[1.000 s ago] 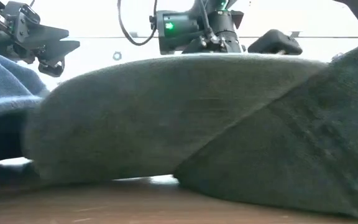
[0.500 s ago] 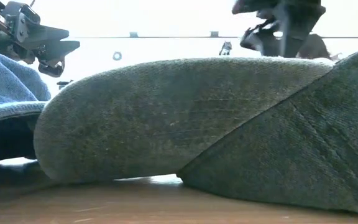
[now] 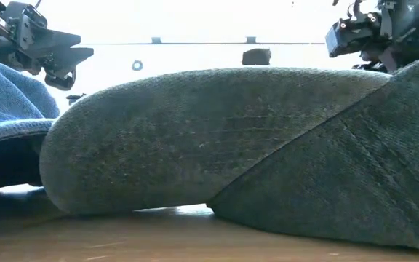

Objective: Pick & Place hat
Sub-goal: Put the middle blue cap into the transparent bin

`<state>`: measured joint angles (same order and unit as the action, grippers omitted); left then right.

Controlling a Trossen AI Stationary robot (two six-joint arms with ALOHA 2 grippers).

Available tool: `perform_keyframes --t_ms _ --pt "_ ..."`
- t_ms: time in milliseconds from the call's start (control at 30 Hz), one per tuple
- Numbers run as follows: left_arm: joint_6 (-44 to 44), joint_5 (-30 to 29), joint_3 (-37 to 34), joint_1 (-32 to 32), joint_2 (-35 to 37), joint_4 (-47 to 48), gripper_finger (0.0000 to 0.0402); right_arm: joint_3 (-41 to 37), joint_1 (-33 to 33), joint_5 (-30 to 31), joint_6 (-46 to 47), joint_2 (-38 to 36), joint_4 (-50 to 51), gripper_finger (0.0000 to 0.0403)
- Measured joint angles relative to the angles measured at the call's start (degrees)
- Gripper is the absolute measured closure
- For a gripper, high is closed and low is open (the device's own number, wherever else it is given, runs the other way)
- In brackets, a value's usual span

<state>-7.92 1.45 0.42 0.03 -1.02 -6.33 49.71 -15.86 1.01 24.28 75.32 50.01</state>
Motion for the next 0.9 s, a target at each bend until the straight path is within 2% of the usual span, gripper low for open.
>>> perform_keyframes --t_ms 200,600,733,900 --pt "0.0 0.0 0.0 0.0 0.0 0.0 0.0248 -1.4 0.0 0.3 -7.2 0.5 -2.2 0.0204" --pt "0.0 0.0 0.0 0.0 0.0 0.0 0.0248 -1.4 0.0 0.2 -16.3 7.2 -3.2 0.0214" --pt "0.0 0.0 0.0 0.0 0.0 0.0 0.0248 -1.4 0.0 0.2 -16.8 6.9 -4.8 0.0265" --pt "0.0 0.0 0.0 0.0 0.0 0.0 0.0248 0.7 0.0 2.4 -17.7 4.6 -4.0 0.0376"
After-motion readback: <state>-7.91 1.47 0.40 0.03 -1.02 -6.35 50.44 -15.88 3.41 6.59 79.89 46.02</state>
